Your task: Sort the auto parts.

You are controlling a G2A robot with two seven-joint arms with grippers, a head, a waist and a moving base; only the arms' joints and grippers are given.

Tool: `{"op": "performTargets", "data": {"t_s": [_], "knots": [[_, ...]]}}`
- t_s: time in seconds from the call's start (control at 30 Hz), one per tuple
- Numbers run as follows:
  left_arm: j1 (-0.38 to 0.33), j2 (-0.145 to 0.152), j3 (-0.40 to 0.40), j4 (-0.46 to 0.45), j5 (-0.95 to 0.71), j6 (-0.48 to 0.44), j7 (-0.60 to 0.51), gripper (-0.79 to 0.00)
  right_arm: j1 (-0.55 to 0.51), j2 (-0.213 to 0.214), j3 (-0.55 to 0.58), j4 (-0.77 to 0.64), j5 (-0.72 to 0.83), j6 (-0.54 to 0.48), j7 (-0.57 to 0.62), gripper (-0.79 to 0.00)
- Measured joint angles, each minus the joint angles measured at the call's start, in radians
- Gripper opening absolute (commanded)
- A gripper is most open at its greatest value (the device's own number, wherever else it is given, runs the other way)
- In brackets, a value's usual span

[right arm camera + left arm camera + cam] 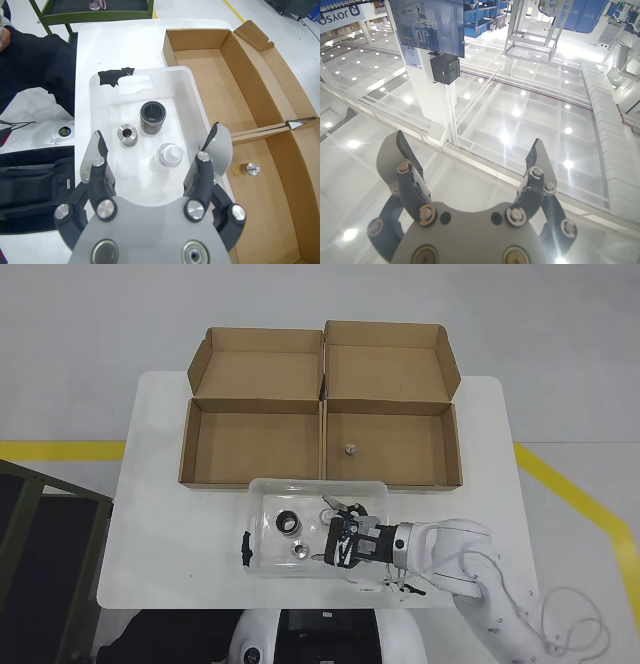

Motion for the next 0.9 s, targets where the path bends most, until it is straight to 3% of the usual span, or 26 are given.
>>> {"op": "performTargets", "data": {"t_s": [0.6,0.73,0.9], "knots": [[0.000,0.000,0.000,0.000,0.000,0.000,0.000,0.000,0.085,-0.012,-0.074,0.184,-0.042,0.061,0.001,-0.182],[0.000,0.000,0.000,0.000,0.000,0.000,0.000,0.000,0.101,-0.014,-0.086,0.209,-0.035,0.062,0.005,-0.237],[0.000,0.000,0.000,0.000,0.000,0.000,0.000,0.000,0.112,-0.015,-0.093,0.225,-0.028,0.060,0.009,-0.394]]}}
